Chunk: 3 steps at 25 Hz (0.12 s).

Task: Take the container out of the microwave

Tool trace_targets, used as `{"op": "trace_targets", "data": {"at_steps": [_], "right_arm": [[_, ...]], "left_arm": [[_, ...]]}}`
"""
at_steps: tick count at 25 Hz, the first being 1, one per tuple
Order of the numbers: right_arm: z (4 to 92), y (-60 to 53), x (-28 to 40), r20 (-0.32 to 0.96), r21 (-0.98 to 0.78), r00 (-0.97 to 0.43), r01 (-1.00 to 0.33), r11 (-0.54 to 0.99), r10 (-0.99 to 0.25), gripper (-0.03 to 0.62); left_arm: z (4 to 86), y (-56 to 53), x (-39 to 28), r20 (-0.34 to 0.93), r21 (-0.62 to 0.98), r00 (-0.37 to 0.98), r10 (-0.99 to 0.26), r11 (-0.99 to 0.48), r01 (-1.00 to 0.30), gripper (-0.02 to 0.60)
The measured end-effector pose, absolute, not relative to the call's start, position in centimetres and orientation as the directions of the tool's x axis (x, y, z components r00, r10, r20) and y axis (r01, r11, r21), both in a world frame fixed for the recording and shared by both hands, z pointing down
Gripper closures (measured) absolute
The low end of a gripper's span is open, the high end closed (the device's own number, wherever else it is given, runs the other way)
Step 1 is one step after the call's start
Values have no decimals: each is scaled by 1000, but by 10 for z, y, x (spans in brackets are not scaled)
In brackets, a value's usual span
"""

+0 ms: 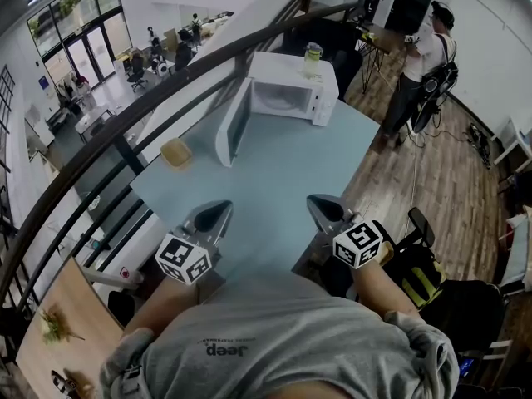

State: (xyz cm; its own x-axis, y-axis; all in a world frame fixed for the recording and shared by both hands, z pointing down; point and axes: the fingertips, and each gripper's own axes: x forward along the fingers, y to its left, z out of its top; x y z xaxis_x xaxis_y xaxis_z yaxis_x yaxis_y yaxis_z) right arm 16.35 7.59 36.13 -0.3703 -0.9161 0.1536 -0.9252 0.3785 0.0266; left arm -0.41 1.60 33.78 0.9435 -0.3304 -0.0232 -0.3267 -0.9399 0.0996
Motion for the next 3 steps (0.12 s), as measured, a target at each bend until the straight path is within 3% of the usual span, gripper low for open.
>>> {"op": "trace_targets", "data": {"at_steps": [3], "right_arm": [[363,74,163,153,29,-372,-924,380,-916,591]], "left_arm": [[339,15,-4,-23,99,944,-329,-940,-326,555]]}}
